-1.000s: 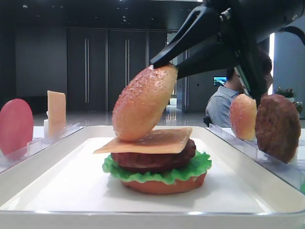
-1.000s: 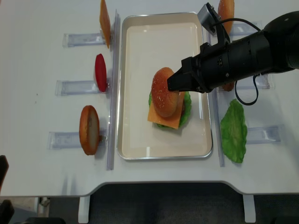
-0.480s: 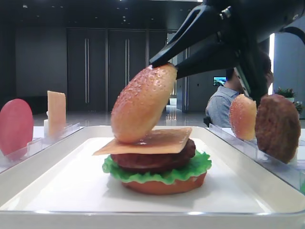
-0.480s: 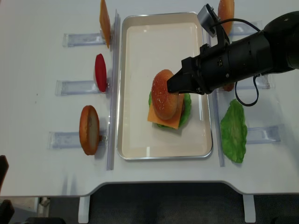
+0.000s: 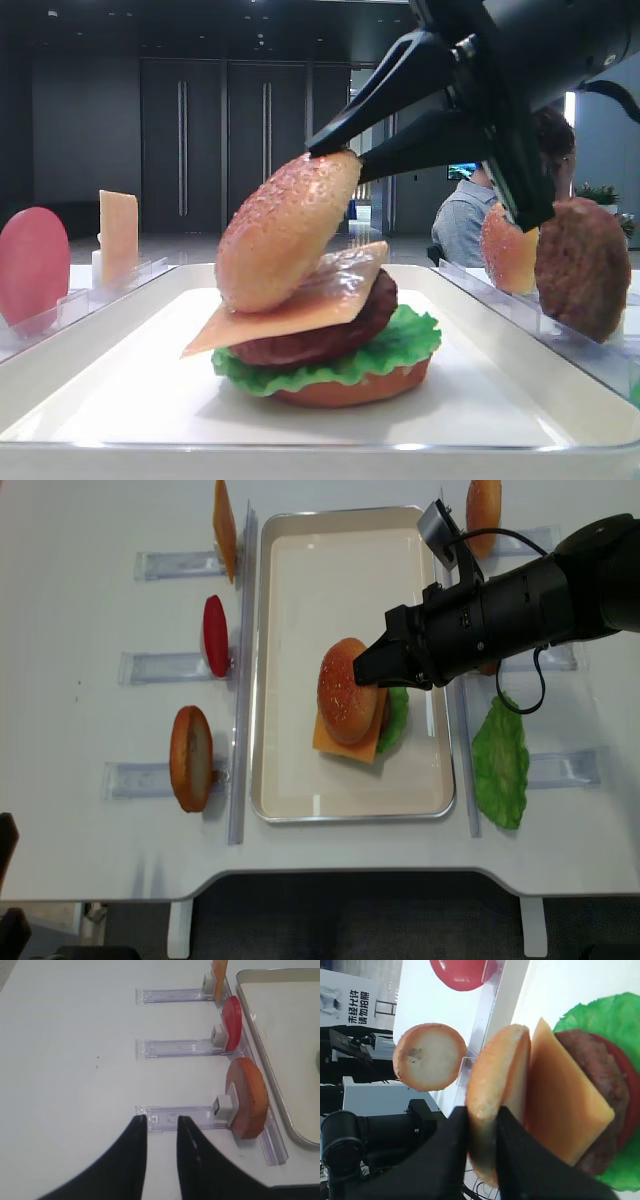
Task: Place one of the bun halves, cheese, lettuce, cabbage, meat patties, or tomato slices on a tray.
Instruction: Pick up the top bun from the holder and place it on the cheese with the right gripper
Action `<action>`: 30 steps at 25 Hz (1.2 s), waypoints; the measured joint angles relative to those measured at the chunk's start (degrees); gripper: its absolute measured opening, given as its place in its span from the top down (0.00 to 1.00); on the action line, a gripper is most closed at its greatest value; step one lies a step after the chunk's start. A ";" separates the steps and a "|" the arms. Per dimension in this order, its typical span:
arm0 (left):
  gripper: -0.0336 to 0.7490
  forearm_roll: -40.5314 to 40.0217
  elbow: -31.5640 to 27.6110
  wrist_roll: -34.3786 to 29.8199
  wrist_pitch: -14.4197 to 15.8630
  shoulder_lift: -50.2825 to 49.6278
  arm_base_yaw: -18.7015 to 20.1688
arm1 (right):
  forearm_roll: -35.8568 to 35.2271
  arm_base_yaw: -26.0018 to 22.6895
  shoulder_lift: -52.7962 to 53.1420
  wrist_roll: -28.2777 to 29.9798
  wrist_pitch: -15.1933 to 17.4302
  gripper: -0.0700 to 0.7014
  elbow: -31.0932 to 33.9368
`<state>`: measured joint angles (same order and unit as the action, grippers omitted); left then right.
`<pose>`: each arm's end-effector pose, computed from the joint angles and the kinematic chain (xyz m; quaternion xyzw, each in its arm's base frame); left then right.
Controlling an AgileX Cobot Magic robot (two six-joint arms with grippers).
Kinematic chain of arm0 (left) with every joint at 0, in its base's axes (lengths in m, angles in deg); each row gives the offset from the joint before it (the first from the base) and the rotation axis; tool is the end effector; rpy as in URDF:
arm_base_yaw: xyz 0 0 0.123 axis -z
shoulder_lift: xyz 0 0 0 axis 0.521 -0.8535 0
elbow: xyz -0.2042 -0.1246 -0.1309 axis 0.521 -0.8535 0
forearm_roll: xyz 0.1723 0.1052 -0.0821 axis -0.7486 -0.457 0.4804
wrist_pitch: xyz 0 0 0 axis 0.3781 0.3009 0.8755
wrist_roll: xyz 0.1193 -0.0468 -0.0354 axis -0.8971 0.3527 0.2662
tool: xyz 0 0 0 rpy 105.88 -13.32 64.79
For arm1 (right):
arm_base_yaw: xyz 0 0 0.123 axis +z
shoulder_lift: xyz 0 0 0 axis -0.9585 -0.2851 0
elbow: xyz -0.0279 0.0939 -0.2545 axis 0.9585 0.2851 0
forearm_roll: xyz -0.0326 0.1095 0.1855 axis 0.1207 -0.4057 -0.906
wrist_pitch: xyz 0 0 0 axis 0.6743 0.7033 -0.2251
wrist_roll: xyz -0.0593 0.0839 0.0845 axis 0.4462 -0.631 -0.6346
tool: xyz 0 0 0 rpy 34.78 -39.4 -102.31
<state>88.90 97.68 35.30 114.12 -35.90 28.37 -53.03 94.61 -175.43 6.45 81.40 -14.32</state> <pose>0.0117 -0.0041 0.2284 0.0029 0.8689 0.0068 0.4949 0.2353 0.2057 0.1830 -0.1252 0.8494 0.5024 0.1024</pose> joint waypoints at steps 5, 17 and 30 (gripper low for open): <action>0.75 0.00 0.00 0.00 0.00 0.00 0.00 | 0.00 0.00 0.00 0.00 0.07 0.76 0.00; 0.75 0.00 0.00 0.00 0.00 0.00 0.00 | 0.11 0.00 -0.12 -0.07 -0.93 0.55 0.00; 0.75 0.00 0.00 0.00 0.00 0.00 0.00 | 5.82 0.00 -0.17 -6.54 -4.42 0.43 -1.27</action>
<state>88.90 97.68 35.30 114.12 -35.90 28.37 -47.21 94.61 -175.60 -0.09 76.98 -15.59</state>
